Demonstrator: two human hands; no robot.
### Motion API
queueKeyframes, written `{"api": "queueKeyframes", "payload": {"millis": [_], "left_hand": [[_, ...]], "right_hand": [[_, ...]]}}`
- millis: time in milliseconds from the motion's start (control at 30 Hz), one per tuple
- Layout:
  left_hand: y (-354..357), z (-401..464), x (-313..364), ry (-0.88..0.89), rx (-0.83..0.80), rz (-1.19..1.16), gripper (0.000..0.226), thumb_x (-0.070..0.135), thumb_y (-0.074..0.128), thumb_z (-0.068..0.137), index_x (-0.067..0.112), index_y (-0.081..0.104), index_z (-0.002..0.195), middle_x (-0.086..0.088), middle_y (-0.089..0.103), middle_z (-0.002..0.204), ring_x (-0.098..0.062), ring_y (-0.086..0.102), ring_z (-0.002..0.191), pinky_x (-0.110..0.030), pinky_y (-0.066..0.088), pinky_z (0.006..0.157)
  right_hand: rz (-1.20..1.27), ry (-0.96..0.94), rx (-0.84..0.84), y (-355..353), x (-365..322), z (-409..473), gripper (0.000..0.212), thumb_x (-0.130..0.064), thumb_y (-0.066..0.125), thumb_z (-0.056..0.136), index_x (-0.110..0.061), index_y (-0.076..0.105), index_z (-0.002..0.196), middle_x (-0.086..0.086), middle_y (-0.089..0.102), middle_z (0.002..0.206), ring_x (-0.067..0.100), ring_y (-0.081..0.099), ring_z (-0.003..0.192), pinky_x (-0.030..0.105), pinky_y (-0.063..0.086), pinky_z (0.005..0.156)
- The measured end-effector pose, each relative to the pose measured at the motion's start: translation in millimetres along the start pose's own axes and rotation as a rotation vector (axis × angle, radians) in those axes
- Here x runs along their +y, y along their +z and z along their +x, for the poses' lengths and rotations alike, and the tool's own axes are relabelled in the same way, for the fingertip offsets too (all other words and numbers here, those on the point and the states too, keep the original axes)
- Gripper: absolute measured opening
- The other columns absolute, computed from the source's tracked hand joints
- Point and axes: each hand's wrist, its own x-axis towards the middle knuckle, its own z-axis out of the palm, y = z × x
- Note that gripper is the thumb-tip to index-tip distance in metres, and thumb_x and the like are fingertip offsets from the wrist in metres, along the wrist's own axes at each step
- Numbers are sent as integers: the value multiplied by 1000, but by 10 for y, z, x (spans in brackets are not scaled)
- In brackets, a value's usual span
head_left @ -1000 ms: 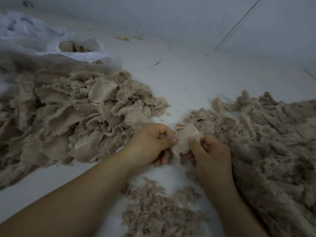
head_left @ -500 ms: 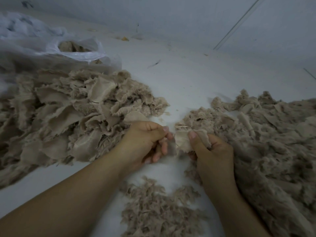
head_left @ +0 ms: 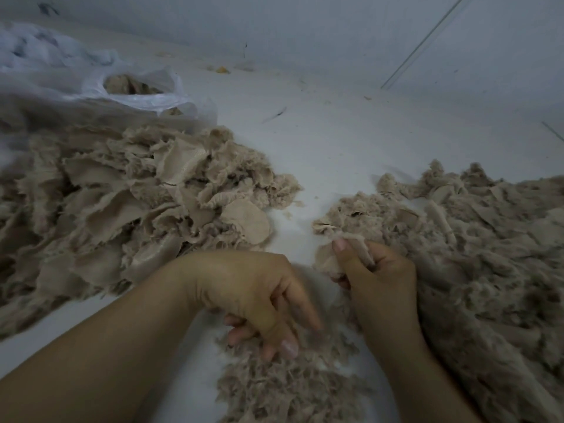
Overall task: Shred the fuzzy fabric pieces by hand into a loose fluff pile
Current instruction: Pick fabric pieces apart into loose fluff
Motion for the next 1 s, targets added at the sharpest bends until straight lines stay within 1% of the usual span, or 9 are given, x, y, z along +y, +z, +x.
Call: {"api": "queueKeyframes", "payload": {"millis": [133,233,400,500,567,700,833,867,1000], "left_hand": [[70,155,-13,-30,479,-95,46,56,77,71,14,68,86,-10,61,52,-15,45,31,-19,30,37],[79,255,-26,-1,713,-165,38,47,72,80,12,60,76,-14,56,53,-18,45,37,-20,33,37],[133,273,-13,77,743,-277,29,21,68,91,15,59,64,-9,47,50,-12,41,35,-17,31,36],[57,288,-7,330,1107,-695,34,10,57,96,15,60,62,-9,44,49,-12,33,31,-15,25,35],[46,305,-9,372,1230,-726,28,20,57,97,7,61,72,-7,44,47,-14,34,33,-15,26,35],[147,379,-58,124,1074,-300,19,11,66,91,0,64,75,-2,52,43,-15,41,35,-18,32,36],[4,134,61,-84,114,15,16,25,70,88,9,74,90,-2,69,60,-13,53,35,-17,40,37],[-33,75,82,-113,-21,54,22,30,69,89,10,75,97,0,71,64,-13,56,38,-18,44,39],[-84,2,90,-9,46,108,25,32,62,95,11,76,93,7,70,59,-8,51,32,-18,40,39]], "right_hand": [[-7,8,-38,7,-30,-14,35,-22,73,88,2,64,64,29,58,61,25,55,54,48,49,50],[-18,-11,-44,-1,-45,-15,41,-22,75,86,-11,56,52,13,47,47,14,44,49,37,38,44],[-19,-16,-50,14,-25,-22,39,-25,72,88,0,60,61,21,50,53,14,44,48,33,38,45],[81,69,-26,30,-18,-5,32,-24,61,96,-9,69,68,5,60,55,9,53,51,23,44,49],[109,105,-30,46,-24,-7,30,-23,57,98,-15,72,74,3,64,60,9,56,53,20,47,51],[83,113,-30,46,-43,-14,27,-20,56,98,-19,73,78,5,67,62,10,58,54,21,48,51],[103,128,1,46,-66,-13,24,-19,55,99,-17,72,82,4,66,64,13,59,54,22,48,51],[110,135,7,46,-66,-11,24,-18,54,100,-15,72,83,3,66,64,12,58,54,22,48,50],[113,152,12,55,-80,-12,24,-16,54,100,-13,71,83,2,65,63,12,57,52,23,47,50]]}}
